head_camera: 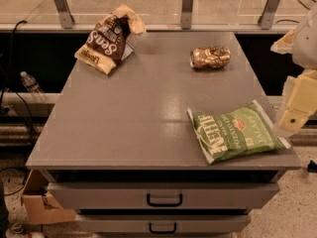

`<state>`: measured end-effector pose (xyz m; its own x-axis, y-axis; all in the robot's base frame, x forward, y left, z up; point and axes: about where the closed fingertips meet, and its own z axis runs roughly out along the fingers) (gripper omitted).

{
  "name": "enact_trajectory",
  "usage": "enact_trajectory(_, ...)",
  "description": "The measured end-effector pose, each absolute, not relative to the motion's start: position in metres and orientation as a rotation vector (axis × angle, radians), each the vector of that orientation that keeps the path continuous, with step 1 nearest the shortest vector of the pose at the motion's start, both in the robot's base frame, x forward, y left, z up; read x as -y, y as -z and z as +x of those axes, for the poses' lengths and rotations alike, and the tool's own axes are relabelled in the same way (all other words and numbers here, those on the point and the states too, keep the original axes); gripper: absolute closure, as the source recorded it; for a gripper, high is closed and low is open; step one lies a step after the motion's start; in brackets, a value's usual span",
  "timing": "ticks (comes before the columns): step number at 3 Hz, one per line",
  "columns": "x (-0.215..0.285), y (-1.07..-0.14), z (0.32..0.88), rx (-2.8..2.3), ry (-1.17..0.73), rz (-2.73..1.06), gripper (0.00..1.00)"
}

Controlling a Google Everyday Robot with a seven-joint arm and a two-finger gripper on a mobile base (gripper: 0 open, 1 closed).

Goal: Move orange can near brown chip bag

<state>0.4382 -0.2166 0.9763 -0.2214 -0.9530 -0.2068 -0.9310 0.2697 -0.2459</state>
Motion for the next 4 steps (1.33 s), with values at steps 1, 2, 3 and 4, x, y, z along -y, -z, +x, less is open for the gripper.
enact_trajectory(1, 0.217, -0.976, 0.438, -2.231, 0.099, -1.724, 0.0)
enact_trajectory(2, 0.209, -0.971, 0.475, -2.201, 0.131, -1.798, 0.0)
enact_trajectory(3, 0.194, -0.948, 0.543, -2.152, 0.227, -1.951, 0.0)
enact_trajectory(4, 0.184, -0.928, 0.609, -2.103, 0.291, -2.038, 0.0)
